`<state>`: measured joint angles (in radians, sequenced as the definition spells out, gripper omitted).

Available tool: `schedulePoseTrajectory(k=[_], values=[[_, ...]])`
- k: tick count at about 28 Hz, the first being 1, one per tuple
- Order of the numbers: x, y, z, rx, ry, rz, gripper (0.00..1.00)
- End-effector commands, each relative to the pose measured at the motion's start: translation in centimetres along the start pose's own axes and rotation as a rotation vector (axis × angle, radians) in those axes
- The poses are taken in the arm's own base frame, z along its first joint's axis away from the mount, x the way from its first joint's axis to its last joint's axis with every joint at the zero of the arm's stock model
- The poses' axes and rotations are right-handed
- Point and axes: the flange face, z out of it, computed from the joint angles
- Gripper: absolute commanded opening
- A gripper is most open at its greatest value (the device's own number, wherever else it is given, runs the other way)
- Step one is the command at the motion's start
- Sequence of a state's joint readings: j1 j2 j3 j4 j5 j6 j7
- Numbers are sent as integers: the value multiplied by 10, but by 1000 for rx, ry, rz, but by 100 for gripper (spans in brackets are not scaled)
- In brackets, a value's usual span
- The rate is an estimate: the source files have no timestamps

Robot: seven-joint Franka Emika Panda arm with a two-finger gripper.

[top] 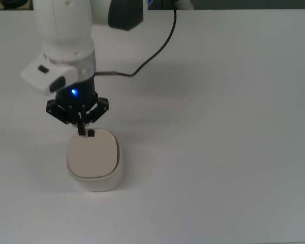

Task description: Open the trash can

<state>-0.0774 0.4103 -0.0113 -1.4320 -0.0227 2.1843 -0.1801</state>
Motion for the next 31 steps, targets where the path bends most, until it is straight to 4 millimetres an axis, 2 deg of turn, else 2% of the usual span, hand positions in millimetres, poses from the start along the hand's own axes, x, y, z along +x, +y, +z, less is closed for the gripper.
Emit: schedulePoseTrajectory(k=[1,4,8,9,13,17,20,25,26,27,28,30,31], values=[[-9,1,-58,28,13,34,0],[-15,0,-86,32,3,32,0],[-24,-6,-109,45,-43,29,0],[-29,-11,-120,52,-67,29,0],[-40,-21,-136,62,-128,67,0],[-49,-50,-151,61,-188,130,0],[-58,-67,-156,65,-256,121,0],[-69,-79,-170,70,-303,102,0],[-70,-79,-171,70,-308,100,7],[-71,-79,-172,70,-311,100,22],[-71,-79,-172,70,-316,101,44],[-71,-79,-173,66,-316,100,100],[-71,-78,-172,64,-317,100,100]])
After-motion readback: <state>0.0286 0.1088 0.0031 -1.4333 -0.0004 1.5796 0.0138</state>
